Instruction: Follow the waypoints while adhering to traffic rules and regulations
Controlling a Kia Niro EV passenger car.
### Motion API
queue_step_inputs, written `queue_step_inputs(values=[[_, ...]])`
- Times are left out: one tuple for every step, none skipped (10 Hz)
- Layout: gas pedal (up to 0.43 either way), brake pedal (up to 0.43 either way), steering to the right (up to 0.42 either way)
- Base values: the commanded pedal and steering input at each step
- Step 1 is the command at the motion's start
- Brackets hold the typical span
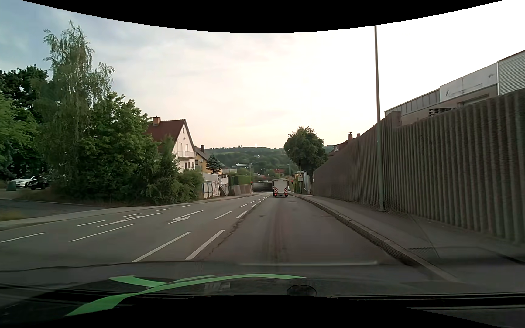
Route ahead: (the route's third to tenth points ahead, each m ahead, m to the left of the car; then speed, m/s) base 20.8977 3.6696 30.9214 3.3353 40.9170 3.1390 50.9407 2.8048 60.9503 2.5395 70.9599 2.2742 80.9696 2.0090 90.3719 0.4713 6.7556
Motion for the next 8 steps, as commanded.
queue_step_inputs(values=[[0.087, 0.0, 0.001], [0.087, 0.0, 0.002], [0.059, 0.0, 0.002], [0.039, 0.0, 0.002], [0.028, 0.0, 0.002], [0.02, 0.0, 0.002], [0.0, 0.0, 0.001], [0.0, 0.0, 0.002]])
